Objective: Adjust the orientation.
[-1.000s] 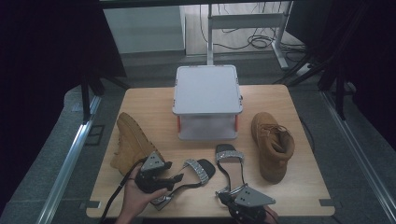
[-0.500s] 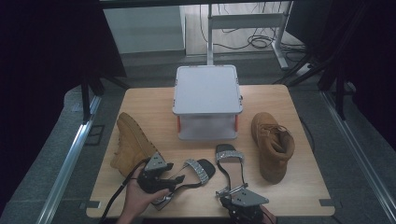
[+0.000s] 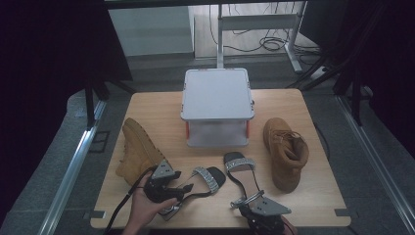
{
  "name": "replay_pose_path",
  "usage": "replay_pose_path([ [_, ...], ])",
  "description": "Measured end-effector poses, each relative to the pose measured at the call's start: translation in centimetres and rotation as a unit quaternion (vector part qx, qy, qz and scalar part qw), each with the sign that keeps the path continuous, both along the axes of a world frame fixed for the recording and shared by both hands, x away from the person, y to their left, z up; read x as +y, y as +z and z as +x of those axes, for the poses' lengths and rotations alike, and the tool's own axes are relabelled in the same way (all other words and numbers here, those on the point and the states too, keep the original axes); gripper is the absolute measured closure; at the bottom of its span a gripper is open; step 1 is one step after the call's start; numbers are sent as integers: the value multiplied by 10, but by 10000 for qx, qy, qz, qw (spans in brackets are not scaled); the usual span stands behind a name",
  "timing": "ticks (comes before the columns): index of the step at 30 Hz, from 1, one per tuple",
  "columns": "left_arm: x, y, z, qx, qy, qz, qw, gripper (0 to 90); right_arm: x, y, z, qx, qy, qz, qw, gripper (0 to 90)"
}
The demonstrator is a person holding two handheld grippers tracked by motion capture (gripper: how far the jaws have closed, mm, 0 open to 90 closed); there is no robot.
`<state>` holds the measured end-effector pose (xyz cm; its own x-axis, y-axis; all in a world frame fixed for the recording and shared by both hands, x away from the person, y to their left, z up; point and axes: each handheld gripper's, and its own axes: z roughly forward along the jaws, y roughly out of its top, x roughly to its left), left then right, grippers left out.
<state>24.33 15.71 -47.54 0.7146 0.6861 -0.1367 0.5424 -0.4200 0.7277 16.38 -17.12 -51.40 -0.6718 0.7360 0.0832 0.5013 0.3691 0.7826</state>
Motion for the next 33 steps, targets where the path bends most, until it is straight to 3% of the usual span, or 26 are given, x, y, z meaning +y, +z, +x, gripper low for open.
replay_pose_path([
  [9, -6, -7, 1, 89, -65, 143, 9998, 339, -27, -1, 1, 0, -324, 93, 9994, 893],
  [20, -8, -10, 2, 137, -96, 210, 9996, 335, -47, -1, 5, -9, -488, 174, 9987, 887],
  [33, -8, -10, 2, 149, -112, 260, 9995, 331, -55, -2, 7, -27, -489, 214, 9986, 875],
])
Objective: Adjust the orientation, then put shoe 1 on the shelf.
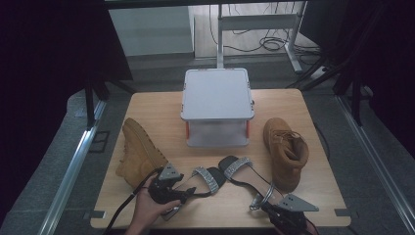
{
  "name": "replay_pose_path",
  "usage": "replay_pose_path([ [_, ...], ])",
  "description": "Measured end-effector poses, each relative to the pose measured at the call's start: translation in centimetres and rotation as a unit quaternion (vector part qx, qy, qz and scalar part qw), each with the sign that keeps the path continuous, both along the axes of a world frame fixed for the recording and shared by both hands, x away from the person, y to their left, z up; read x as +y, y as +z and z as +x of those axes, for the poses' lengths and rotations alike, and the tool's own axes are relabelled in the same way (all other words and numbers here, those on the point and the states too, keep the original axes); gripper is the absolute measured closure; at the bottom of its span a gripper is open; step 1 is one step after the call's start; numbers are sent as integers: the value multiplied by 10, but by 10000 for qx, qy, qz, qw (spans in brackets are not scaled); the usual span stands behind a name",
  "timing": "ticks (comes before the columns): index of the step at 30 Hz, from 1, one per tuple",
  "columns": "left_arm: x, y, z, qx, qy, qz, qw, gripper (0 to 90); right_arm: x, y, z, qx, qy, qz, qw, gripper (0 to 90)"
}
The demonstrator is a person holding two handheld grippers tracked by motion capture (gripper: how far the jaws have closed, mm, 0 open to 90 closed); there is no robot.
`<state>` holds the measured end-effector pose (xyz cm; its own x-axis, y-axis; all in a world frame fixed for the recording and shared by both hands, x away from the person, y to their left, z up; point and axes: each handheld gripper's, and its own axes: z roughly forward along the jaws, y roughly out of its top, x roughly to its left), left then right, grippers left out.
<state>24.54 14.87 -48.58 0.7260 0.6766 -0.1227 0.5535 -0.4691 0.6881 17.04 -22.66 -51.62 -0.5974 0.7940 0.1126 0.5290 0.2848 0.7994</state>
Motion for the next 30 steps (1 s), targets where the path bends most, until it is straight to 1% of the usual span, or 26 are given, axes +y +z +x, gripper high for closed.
replay_pose_path([
  [2, 0, 0, 0, -3, -9, 15, 10000, 330, 0, 1, -2, -25, 23, 12, 10000, 860],
  [5, 1, 1, 0, -10, 18, 7, 10000, 329, -6, 6, -7, -50, 31, 187, 9998, 857],
  [6, 1, 1, 0, -16, 21, 8, 10000, 329, -8, 9, -9, -64, 26, 197, 9998, 857],
  [8, 2, 2, -1, -40, 36, 19, 10000, 329, -13, 16, -14, -186, -9, 206, 9996, 856],
  [10, 2, 3, -1, -73, 62, 49, 9999, 329, -20, 24, -18, -287, -95, 367, 9989, 840],
  [11, 2, 3, -2, -76, 61, 47, 9999, 329, -22, 27, -18, -324, -105, 405, 9986, 828],
  [12, 1, 3, -2, -79, 63, 48, 9999, 329, -22, 29, -18, -370, -140, 383, 9985, 811],
  [13, 1, 3, -2, -82, 68, 59, 9999, 329, -23, 31, -17, -424, -165, 340, 9984, 787],
  [15, 2, 4, -2, -96, 57, 68, 9999, 327, -22, 34, -15, -485, -170, 343, 9981, 725],
  [17, 3, 6, -3, -126, 74, 26, 9999, 325, -20, 38, -11, -565, -191, 276, 9978, 656],
  [20, 6, 8, -2, -151, 73, -53, 9998, 316, -15, 48, -4, -735, -188, 208, 9969, 612],
  [23, 8, 10, -1, -129, 61, -59, 9999, 315, -7, 59, 5, -813, -103, 193, 9964, 559],
  [26, 10, 11, -1, -84, 45, -51, 9999, 314, 1, 64, 11, -842, 11, 188, 9963, 532],
  [30, 13, 13, 0, -56, 64, -52, 10000, 316, 12, 67, 21, -844, 110, 134, 9963, 507],
])
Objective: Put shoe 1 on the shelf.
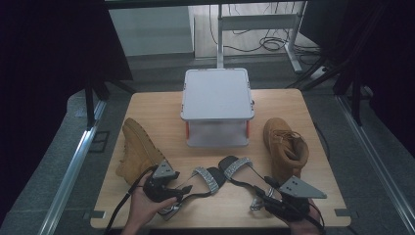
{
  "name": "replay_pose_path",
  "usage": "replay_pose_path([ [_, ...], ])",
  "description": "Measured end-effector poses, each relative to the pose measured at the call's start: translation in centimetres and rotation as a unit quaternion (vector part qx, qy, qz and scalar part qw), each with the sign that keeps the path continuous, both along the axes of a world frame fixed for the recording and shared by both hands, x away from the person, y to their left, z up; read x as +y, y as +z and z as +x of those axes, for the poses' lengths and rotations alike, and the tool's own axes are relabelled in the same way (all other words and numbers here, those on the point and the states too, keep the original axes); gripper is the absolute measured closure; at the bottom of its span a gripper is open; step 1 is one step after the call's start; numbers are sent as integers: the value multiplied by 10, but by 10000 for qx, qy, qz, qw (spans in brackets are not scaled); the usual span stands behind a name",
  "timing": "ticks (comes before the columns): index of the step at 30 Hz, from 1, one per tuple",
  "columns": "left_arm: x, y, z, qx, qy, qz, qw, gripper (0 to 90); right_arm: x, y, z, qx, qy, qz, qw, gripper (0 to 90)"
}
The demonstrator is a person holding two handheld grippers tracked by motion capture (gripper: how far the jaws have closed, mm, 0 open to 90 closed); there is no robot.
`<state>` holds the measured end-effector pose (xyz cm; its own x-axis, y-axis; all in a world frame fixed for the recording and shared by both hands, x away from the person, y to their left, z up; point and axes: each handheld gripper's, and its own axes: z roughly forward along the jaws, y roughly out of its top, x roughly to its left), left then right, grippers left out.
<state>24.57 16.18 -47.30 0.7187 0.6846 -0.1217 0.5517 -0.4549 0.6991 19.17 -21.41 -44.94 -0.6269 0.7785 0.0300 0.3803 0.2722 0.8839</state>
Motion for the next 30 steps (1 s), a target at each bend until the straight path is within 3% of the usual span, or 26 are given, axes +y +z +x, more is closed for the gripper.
replay_pose_path([
  [8, 0, -4, 6, 142, 99, 161, 9997, 315, 18, 2, 19, 104, 106, 75, 9999, 485],
  [15, -9, -14, 8, 332, -55, 452, 9984, 305, 15, -6, 17, 189, 33, 42, 9998, 481],
  [23, -16, -23, 8, 534, -191, 775, 9954, 298, 9, -15, 17, 296, -65, 52, 9995, 477],
  [30, -21, -29, 7, 727, -308, 1054, 9913, 306, 3, -18, 18, 347, -155, -7, 9993, 474],
])
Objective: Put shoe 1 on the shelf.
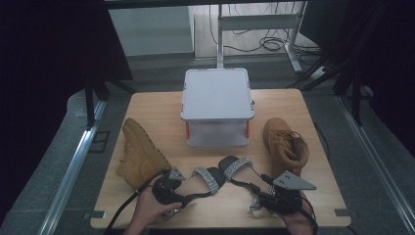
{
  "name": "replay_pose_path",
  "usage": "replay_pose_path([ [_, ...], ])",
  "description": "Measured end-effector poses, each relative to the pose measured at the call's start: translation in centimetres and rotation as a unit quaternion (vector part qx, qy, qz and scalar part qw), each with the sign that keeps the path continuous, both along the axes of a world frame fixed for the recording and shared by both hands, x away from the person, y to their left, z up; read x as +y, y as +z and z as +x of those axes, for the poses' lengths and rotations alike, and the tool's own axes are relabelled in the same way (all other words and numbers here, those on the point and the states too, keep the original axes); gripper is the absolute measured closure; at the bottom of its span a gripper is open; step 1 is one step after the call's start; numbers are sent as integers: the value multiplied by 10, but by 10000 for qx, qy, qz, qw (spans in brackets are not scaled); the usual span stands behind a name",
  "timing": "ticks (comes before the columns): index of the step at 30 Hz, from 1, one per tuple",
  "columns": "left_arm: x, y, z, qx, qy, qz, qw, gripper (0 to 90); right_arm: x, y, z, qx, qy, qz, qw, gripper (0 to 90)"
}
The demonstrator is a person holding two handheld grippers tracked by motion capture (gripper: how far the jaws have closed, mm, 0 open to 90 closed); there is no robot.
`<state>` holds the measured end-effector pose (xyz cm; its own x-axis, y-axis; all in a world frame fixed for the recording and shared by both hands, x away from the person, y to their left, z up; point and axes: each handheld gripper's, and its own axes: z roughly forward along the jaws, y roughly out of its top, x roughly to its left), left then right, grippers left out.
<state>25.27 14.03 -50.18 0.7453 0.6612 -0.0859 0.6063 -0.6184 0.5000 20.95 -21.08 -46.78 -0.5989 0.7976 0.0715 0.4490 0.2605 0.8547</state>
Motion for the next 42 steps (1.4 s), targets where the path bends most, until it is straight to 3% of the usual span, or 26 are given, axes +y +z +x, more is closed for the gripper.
replay_pose_path([
  [5, -7, -8, 3, 197, -15, 246, 9995, 338, -2, -1, 7, 154, -2, -154, 9998, 449],
  [8, -8, -9, 5, 324, 28, 254, 9991, 355, -1, -1, 14, 293, -1, -275, 9992, 439],
  [12, -8, -8, 6, 359, 86, 252, 9990, 372, 9, -5, 27, 641, 23, -694, 9955, 416],
  [15, -7, -8, 6, 375, 108, 232, 9990, 384, 20, -5, 37, 920, 109, -1251, 9878, 390],
  [17, -7, -8, 6, 379, 114, 223, 9990, 390, 26, -5, 44, 1095, 132, -1498, 9826, 375],
  [20, -7, -8, 6, 377, 135, 199, 9990, 394, 33, -6, 52, 1251, 175, -1792, 9757, 365],
  [26, -6, -8, 7, 398, 145, 181, 9989, 402, 42, -17, 67, 1705, 58, -2368, 9565, 360],
  [29, -6, -8, 7, 414, 147, 176, 9989, 404, 40, -24, 72, 1862, 0, -2425, 9521, 349],
  [33, -6, -8, 7, 428, 145, 163, 9988, 404, 35, -32, 76, 2132, 49, -2291, 9497, 351],
  [38, -6, -9, 8, 447, 164, 155, 9987, 384, 29, -38, 81, 2370, 218, -2026, 9499, 408],
  [42, -7, -9, 8, 457, 180, 192, 9986, 356, 29, -38, 81, 2358, 247, -2025, 9501, 415],
])
